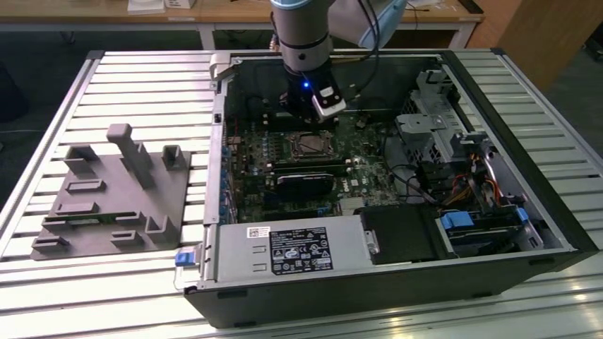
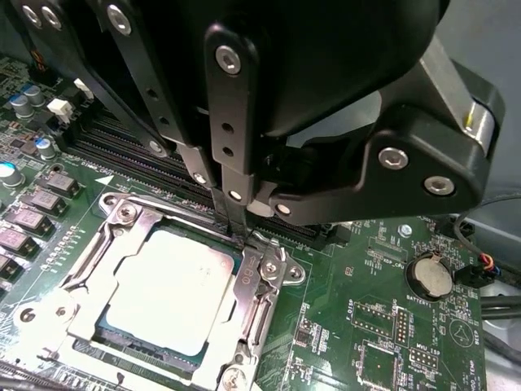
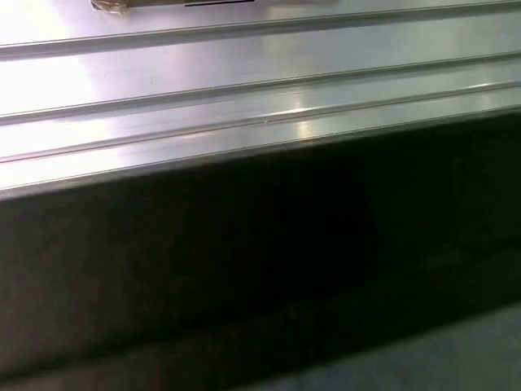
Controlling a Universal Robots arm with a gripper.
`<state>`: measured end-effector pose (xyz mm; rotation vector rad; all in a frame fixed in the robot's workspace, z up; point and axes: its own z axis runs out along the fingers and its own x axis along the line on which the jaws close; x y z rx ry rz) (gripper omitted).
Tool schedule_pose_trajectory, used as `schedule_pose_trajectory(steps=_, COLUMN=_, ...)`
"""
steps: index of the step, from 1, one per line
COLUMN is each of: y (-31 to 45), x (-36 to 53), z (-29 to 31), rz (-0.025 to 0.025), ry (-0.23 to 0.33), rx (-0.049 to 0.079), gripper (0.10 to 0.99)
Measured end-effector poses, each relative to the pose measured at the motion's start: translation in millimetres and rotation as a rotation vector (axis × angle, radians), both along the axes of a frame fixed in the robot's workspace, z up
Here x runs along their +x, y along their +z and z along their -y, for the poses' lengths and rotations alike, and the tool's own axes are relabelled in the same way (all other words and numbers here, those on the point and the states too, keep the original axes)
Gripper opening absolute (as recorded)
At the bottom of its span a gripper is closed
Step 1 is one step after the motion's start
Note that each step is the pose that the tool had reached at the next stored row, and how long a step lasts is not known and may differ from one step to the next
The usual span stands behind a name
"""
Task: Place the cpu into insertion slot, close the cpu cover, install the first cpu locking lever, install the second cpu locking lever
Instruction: 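Install the first cpu locking lever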
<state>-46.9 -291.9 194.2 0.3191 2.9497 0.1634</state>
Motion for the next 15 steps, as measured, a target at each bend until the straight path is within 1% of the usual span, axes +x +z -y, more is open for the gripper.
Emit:
schedule_pose_trajectory(steps=3, y=0.0, x=0.0, z=0.7, rz=-0.0001, ry=0.0, rx=0.005, gripper=0.106)
schedule_pose_trajectory(steps=6, y=0.0, x=0.0, z=1.5, rz=0.0, ry=0.0, rx=0.013, gripper=0.106)
schedule_pose_trajectory(steps=10, y=0.2, x=0.0, z=1.6, rz=0.0001, ry=0.0, rx=0.014, gripper=0.106)
schedule_pose_trajectory(steps=15, y=2.6, x=0.0, z=1.6, rz=0.0, ry=0.0, rx=0.014, gripper=0.106)
